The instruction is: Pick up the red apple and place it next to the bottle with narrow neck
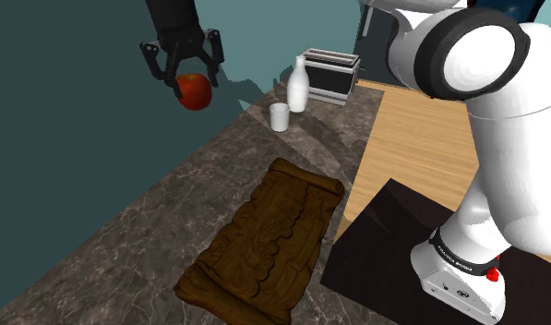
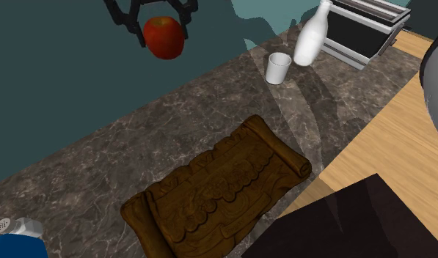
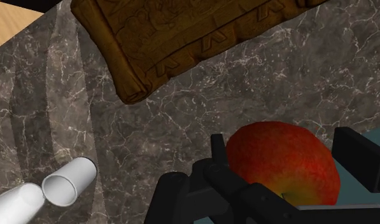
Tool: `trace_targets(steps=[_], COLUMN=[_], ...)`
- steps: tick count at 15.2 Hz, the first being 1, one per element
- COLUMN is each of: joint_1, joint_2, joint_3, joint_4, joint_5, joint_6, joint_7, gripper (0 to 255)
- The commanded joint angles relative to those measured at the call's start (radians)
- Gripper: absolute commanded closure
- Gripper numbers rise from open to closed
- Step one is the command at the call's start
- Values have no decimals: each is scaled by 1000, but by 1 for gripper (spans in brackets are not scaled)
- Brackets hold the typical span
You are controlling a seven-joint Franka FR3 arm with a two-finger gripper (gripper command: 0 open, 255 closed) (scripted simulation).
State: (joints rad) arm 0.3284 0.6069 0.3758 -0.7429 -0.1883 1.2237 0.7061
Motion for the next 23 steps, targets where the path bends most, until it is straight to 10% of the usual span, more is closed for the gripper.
trace_targets(steps=[1,11,23], joint_1=[-79,-300,-486], joint_2=[-99,-300,-350], joint_3=[8,-43,-138], joint_4=[-172,-466,-527], joint_5=[27,91,103], joint_6=[71,174,198], joint_7=[-33,-255,-528], gripper=[255,255,255])
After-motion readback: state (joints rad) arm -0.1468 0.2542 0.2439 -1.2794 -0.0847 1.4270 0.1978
